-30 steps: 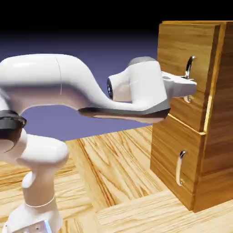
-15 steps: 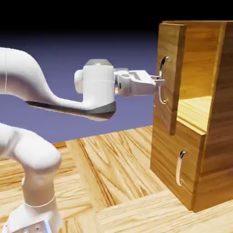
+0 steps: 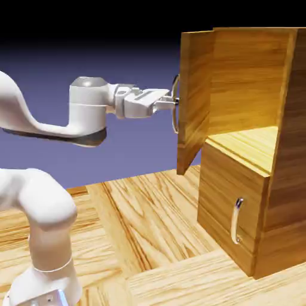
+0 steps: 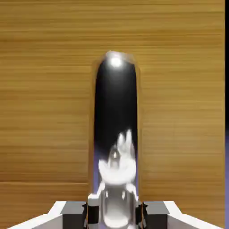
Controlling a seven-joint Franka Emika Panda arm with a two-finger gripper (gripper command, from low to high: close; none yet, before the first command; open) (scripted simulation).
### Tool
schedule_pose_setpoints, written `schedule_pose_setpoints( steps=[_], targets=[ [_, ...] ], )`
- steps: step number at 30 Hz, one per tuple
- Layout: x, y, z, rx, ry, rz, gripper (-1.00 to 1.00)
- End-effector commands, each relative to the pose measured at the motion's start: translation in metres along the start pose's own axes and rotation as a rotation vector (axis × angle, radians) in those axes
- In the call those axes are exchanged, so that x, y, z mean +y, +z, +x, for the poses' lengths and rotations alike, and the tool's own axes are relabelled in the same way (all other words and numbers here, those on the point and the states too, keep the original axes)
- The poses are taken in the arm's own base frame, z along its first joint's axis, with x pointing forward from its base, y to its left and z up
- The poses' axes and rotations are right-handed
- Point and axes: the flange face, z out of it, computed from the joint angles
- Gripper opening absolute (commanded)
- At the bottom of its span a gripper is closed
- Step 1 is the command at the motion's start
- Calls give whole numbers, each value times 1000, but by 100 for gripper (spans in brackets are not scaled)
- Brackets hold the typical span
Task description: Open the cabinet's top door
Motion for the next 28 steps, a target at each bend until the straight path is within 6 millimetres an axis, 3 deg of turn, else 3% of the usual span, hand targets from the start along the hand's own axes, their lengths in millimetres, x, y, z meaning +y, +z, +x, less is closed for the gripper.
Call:
schedule_pose_setpoints(
  steps=[1, 16, 28],
  targets=[
    [-3, -7, -3, 18, 0, -19, -100],
    [-64, -101, -64, 320, 0, -321, -100],
    [-115, -139, -115, 512, 0, -512, -100]
  ],
)
